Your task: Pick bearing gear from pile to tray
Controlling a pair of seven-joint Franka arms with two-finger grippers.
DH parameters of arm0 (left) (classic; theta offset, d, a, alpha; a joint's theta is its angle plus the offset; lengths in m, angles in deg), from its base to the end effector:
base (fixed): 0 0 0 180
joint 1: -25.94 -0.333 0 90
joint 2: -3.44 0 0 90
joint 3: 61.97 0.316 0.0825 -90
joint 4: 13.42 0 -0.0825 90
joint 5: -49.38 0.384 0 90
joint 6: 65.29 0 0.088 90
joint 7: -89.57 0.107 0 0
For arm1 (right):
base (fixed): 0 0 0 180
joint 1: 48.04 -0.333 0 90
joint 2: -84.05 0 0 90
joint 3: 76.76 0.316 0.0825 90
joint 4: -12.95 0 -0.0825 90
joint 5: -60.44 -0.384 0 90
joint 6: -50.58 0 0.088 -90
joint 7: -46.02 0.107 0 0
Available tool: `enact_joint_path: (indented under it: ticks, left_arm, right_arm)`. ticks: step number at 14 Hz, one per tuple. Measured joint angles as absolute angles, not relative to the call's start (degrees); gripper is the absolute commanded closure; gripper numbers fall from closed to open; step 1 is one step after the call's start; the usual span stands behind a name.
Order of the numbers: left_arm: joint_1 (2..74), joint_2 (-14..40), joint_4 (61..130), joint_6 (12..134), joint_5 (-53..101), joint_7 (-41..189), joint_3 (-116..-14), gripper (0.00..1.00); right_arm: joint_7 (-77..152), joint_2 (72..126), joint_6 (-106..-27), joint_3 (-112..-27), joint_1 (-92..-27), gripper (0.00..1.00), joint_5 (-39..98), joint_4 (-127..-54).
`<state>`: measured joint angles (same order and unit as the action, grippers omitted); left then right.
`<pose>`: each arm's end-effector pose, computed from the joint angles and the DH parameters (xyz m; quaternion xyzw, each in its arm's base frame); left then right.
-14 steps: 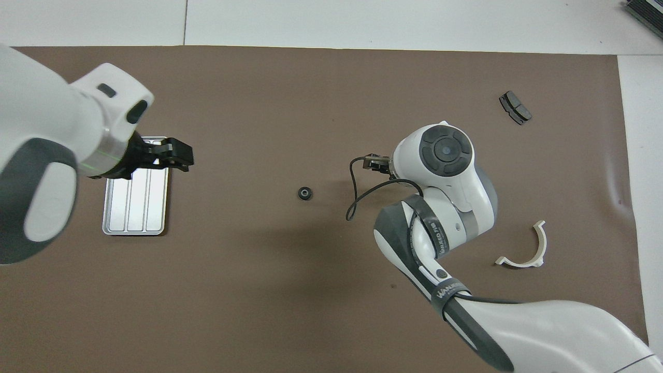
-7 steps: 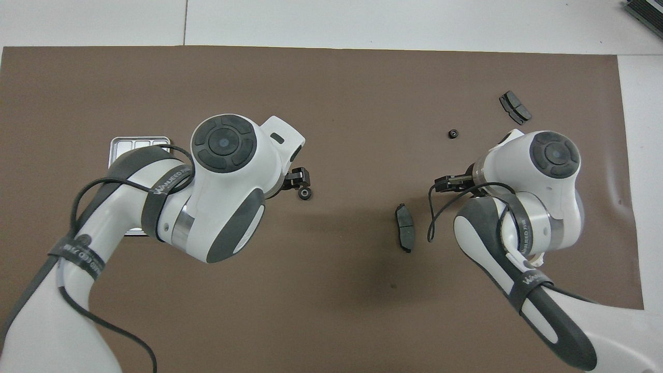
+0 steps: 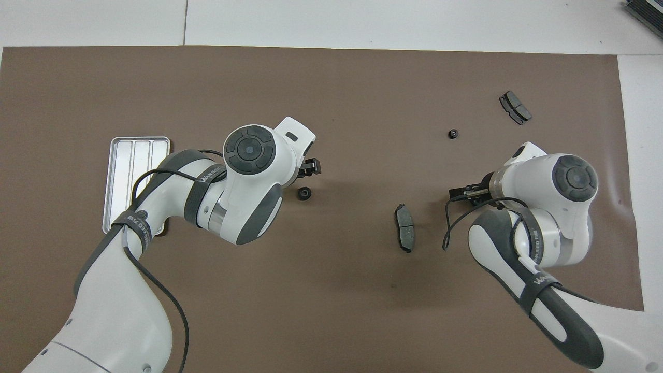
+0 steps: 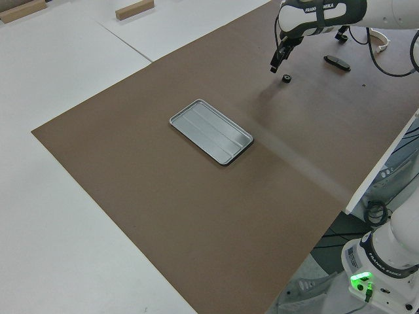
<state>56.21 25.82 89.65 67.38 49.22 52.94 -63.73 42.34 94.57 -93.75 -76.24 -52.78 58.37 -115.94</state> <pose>0.5587 -0.3476 0.3433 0.9971 0.0425 0.0482 0.0412 0.5459 0.0499 0.2916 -0.9970 -0.0636 -0.0427 0.0126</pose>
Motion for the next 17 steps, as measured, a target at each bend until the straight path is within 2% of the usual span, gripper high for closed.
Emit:
enact_joint_path:
  ticks: [3,4,5,7,9,13,17]
  left_arm:
    - [56.2,25.9,89.6,67.7,49.2,55.1,-63.8,0.18]
    - [56.2,26.0,89.6,67.7,49.2,56.4,-63.8,0.19]
    - [56.2,26.1,89.7,67.6,49.2,57.1,-63.9,0.19]
    - [56.5,26.4,90.0,67.6,49.2,57.7,-64.0,0.19]
    - [57.4,27.2,90.3,67.8,49.2,57.8,-64.1,0.19]
    - [59.2,29.6,90.4,68.8,49.2,57.8,-64.2,0.21]
    - [59.5,29.6,90.5,68.8,49.2,57.8,-64.2,0.38]
  right_arm:
    - [39.5,94.3,-94.0,-76.3,-51.2,0.02,58.4,-116.9]
    - [38.7,94.2,-94.0,-76.3,-50.5,0.24,58.4,-117.2]
    - [38.5,94.2,-94.0,-76.3,-50.2,0.54,58.4,-117.5]
    - [38.5,94.1,-94.0,-76.2,-50.2,0.82,58.4,-117.8]
    - [38.5,93.8,-94.0,-76.3,-50.1,0.98,58.4,-117.8]
    - [38.5,93.5,-94.0,-75.8,-50.3,0.99,58.4,-117.9]
    - [39.5,93.3,-93.5,-75.6,-51.4,1.0,58.3,-116.2]
